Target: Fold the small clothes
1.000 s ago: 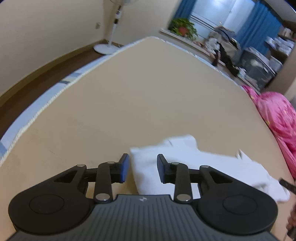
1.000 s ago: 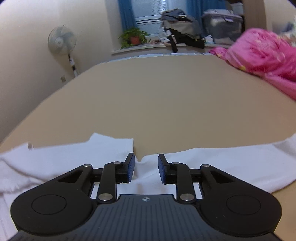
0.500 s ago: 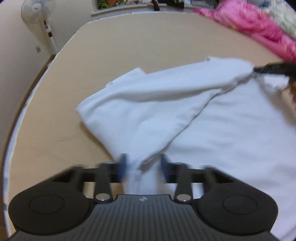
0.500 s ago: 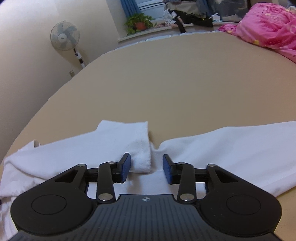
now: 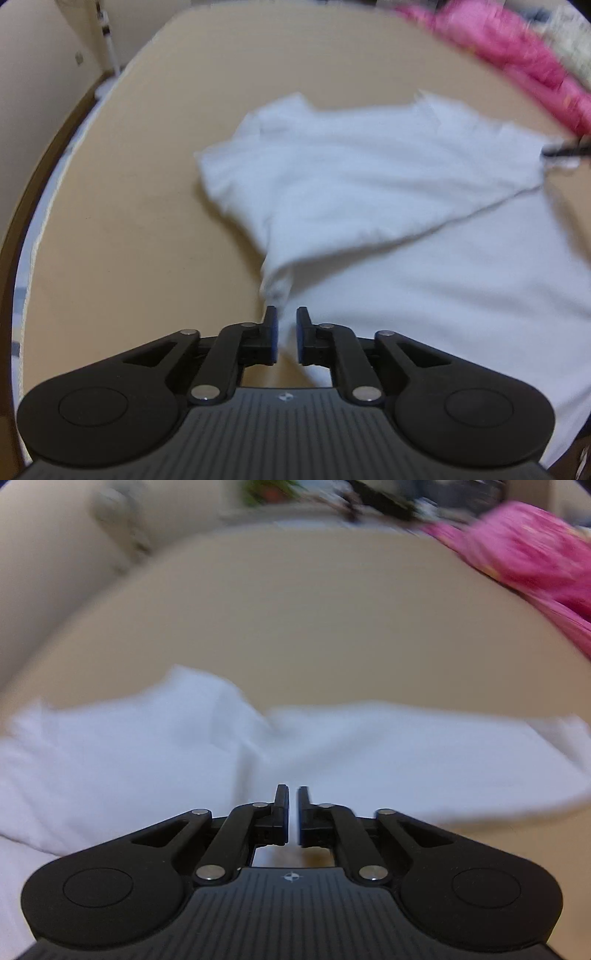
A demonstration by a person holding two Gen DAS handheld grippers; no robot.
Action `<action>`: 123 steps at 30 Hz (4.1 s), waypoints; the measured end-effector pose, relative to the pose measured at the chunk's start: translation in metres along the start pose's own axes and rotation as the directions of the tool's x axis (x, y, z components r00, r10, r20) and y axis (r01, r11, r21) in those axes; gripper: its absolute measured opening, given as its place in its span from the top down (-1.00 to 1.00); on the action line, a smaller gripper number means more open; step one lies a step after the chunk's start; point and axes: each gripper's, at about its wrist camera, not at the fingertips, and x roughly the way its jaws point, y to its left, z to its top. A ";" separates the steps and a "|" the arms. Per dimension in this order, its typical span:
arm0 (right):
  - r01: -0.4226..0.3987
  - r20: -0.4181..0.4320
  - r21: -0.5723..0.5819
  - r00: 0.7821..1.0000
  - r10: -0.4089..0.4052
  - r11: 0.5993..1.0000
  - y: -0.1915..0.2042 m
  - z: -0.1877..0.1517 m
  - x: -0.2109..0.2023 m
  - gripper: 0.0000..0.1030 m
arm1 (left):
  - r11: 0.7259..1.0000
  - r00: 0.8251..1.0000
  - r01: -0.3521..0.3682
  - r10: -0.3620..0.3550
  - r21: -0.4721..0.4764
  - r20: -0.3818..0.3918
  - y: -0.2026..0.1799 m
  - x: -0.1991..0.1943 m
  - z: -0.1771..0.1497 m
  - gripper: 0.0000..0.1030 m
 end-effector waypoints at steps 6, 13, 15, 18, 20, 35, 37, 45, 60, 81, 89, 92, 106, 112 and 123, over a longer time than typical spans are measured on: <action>-0.262 0.149 -0.036 0.953 0.264 0.964 0.040 -0.011 -0.023 0.40 | 0.980 0.980 0.115 -0.085 -0.164 0.180 0.021 -0.013 0.011 0.47; -0.195 0.010 0.020 0.981 0.195 0.981 0.034 -0.017 -0.002 0.36 | 0.967 1.000 0.005 -0.010 -0.254 -0.019 0.033 0.029 0.015 0.38; -0.192 0.069 -0.005 0.979 0.192 0.981 0.026 -0.014 -0.024 0.05 | 0.970 0.999 0.017 -0.007 -0.244 0.044 0.033 0.017 0.017 0.38; -0.176 0.093 0.038 0.981 0.172 0.984 -0.001 -0.009 -0.038 -0.06 | 0.967 0.995 0.018 0.008 -0.254 0.101 0.036 0.011 0.022 0.38; -0.151 0.104 0.107 0.985 0.140 0.983 -0.027 -0.013 -0.037 -0.06 | 0.965 0.989 0.018 0.021 -0.263 0.145 0.039 0.006 0.026 0.38; 0.121 0.125 0.508 0.969 -0.212 0.853 -0.194 -0.030 -0.006 -0.03 | 0.979 0.998 -0.033 0.042 -0.201 0.040 0.016 0.038 0.051 0.46; 0.121 0.109 0.540 0.971 -0.212 0.833 -0.214 -0.034 0.007 -0.03 | 0.985 0.999 -0.041 0.046 -0.165 0.025 0.011 0.042 0.052 0.46; -0.034 0.198 0.751 0.964 -0.176 0.659 -0.294 -0.060 0.040 0.21 | 0.992 0.999 -0.042 0.043 -0.119 0.001 0.006 0.057 0.044 0.46; 0.027 0.275 0.637 0.925 -0.260 0.771 -0.236 -0.016 0.014 0.91 | 0.992 0.999 -0.053 0.052 -0.111 -0.006 0.004 0.058 0.044 0.46; -0.398 -0.031 -0.375 0.908 0.418 0.837 0.134 -0.062 -0.081 0.30 | 0.926 0.982 0.179 -0.146 -0.333 0.121 0.020 0.021 0.043 0.43; -0.237 0.061 -0.148 0.967 0.248 0.960 0.041 -0.077 -0.084 0.09 | 0.887 0.973 0.232 -0.207 -0.400 0.104 0.007 0.043 0.053 0.43; -0.241 0.104 -0.040 0.964 0.244 0.970 0.030 -0.070 -0.078 0.09 | 0.898 0.985 0.174 -0.161 -0.405 0.068 0.001 0.058 0.057 0.43; -0.204 0.232 -0.039 0.950 0.207 0.978 0.037 -0.045 -0.044 0.09 | 0.914 0.984 0.042 0.032 -0.403 0.176 0.018 -0.004 0.040 0.95; -0.104 0.116 -0.055 0.987 0.110 0.993 0.042 -0.037 -0.002 0.10 | 0.916 0.990 -0.019 0.072 -0.400 0.118 0.024 0.003 0.037 0.71; -0.025 0.038 0.045 0.999 0.023 0.999 0.025 -0.030 0.004 0.00 | 0.942 0.998 0.049 -0.060 -0.332 -0.022 0.013 0.052 0.047 0.61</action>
